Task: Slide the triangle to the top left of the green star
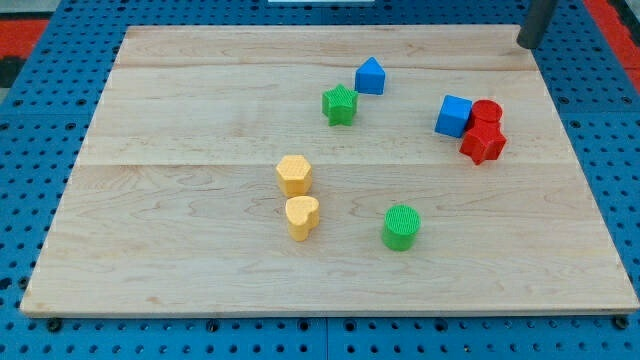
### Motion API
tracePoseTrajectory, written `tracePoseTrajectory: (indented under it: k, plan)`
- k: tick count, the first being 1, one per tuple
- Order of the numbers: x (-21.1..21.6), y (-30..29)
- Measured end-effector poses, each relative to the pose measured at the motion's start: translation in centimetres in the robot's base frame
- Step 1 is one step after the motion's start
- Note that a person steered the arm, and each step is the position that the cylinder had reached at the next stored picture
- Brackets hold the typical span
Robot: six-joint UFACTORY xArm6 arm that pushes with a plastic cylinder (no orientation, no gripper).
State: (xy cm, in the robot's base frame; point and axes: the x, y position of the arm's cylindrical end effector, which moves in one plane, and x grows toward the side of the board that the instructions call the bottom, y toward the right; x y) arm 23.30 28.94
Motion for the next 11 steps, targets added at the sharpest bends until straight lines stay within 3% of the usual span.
tracePoseTrajectory:
  k: [1, 3, 4, 5, 9, 10, 11]
  plan:
    - [0.0, -0.3]
    - [3.5, -11.3]
    - [3.5, -11.6]
    - [7.1, -13.4]
    - [6.0, -25.4]
    - [6.0, -26.0]
    - [7.4, -22.9]
